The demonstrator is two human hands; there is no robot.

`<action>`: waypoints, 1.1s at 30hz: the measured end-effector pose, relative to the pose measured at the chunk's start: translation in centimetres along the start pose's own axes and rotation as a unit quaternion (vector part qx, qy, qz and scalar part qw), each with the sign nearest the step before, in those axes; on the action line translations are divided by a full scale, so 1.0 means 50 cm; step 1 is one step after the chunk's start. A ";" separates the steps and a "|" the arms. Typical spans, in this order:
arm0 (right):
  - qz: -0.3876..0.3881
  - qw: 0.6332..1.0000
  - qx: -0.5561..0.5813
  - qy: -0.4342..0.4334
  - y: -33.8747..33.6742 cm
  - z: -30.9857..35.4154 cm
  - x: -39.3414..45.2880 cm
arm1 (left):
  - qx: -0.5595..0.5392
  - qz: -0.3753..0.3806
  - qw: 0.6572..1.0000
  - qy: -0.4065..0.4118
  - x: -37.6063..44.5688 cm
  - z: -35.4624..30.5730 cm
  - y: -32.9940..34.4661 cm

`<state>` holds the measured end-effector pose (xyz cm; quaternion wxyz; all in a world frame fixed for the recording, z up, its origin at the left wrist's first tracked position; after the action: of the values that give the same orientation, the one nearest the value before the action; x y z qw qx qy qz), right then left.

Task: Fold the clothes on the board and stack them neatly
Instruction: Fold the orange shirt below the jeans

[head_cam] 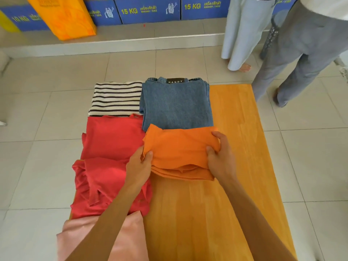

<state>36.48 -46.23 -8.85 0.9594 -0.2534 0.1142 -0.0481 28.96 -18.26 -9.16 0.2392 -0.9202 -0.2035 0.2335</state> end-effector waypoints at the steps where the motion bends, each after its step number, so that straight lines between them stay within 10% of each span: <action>1: 0.007 1.000 -0.001 -0.007 0.018 0.006 0.009 | -0.012 -0.002 1.000 -0.022 0.003 0.008 -0.003; 7: 0.060 0.995 -0.072 0.044 0.085 -0.055 0.031 | 0.112 0.072 0.987 -0.094 0.011 0.048 0.047; 20: 0.100 0.989 -0.101 0.041 0.070 -0.092 0.054 | -0.103 -0.008 0.975 -0.195 0.067 0.033 0.056; 33: 0.010 0.989 -0.147 0.012 0.063 -0.094 0.029 | 0.261 -0.014 0.962 -0.078 0.036 0.032 0.042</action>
<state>36.87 -45.94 -14.67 0.9106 -0.3903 0.1338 -0.0245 30.11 -18.54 -12.13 0.4578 -0.8018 -0.1660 0.3464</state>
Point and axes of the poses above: each hand's wrist, its own x-axis towards the middle knuckle, its own y-axis out of the palm, z = x × y, the point moved 7 cm from there along x, towards the middle knuckle, and after that the axes turned 2 degrees about -z, right-handed, at the moved point
